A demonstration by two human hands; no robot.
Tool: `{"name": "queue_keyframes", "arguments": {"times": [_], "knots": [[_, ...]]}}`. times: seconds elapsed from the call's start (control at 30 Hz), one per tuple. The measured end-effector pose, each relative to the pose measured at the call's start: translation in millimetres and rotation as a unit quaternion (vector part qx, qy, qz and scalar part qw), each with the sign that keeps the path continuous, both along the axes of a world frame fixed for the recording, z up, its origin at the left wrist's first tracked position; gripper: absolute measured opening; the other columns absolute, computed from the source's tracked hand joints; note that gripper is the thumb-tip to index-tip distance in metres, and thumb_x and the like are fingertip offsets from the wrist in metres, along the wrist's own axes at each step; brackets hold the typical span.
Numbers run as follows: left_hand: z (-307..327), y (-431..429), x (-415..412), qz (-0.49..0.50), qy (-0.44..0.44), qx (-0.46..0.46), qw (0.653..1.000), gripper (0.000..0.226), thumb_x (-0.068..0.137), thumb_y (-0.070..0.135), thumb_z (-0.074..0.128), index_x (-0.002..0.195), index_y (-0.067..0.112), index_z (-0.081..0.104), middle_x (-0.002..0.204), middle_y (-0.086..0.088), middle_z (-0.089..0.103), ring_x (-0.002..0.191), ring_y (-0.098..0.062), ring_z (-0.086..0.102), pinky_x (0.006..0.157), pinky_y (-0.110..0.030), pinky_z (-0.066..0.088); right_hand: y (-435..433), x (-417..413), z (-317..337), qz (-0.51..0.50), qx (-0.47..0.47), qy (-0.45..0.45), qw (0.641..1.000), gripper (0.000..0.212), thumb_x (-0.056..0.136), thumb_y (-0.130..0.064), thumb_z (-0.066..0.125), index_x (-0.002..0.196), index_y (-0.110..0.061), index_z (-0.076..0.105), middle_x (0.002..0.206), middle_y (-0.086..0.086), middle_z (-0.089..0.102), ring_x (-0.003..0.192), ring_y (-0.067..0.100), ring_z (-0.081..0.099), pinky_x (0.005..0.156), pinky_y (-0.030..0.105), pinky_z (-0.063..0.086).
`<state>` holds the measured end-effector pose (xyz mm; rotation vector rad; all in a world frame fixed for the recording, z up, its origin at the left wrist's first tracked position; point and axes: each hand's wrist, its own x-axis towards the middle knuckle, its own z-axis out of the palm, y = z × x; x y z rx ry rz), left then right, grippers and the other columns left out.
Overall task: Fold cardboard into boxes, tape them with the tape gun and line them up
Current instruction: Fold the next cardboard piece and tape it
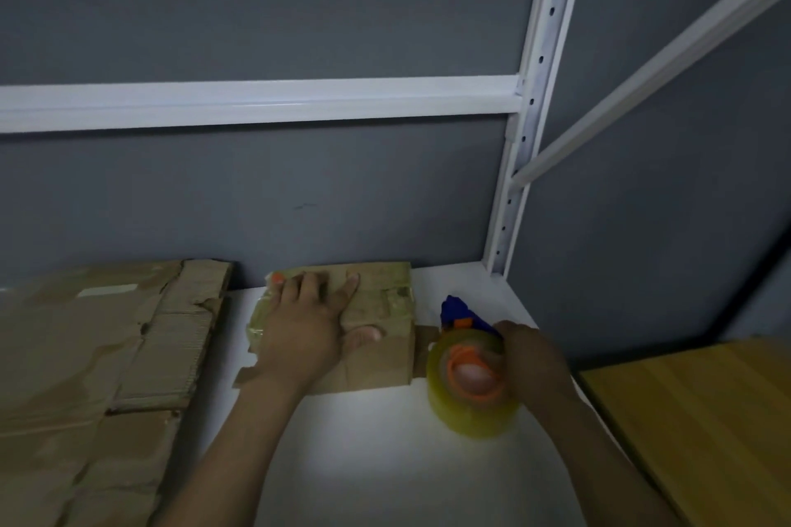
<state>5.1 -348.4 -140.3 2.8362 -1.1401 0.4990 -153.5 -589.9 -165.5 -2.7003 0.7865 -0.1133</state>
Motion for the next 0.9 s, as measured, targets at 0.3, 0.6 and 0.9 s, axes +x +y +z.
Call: {"name": "queue_keyframes", "arguments": {"times": [0.3, 0.6, 0.9], "knots": [[-3.2, -2.5, 4.8, -0.011, -0.051, -0.04, 0.998, 0.093, 0.083, 0.084, 0.013, 0.113, 0.02, 0.073, 0.092, -0.017, 0.063, 0.084, -0.036, 0.053, 0.09, -0.057, 0.043, 7.1, 8.1, 61.5, -0.006, -0.06, -0.288, 0.956, 0.055, 0.084, -0.053, 0.06, 0.123, -0.014, 0.058, 0.104, 0.005, 0.065, 0.086, 0.021, 0.062, 0.071, 0.023, 0.043], [21.5, 7.5, 0.8, -0.023, 0.115, -0.045, 0.992, 0.123, 0.049, 0.097, -0.019, 0.145, 0.042, 0.035, 0.141, -0.002, 0.041, 0.136, -0.028, 0.03, 0.118, -0.05, 0.004, 32.1, 70.3, 94.0, 0.102, -0.291, -0.475, 0.824, 0.053, 0.094, -0.051, 0.045, 0.103, -0.005, 0.069, 0.079, 0.006, 0.064, 0.063, 0.021, 0.061, 0.051, 0.025, 0.049], [89.8, 3.7, 4.7, -0.053, 0.542, -0.564, 0.621, 0.07, 0.091, 0.066, 0.019, 0.11, 0.018, 0.067, 0.103, -0.002, 0.074, 0.1, -0.016, 0.069, 0.081, -0.022, 0.053, 44.2, 82.2, 102.4, 0.214, -0.179, -0.452, 0.847, 0.043, 0.081, -0.047, 0.055, 0.106, -0.012, 0.061, 0.096, 0.006, 0.067, 0.089, 0.013, 0.05, 0.083, 0.008, 0.034]]}}
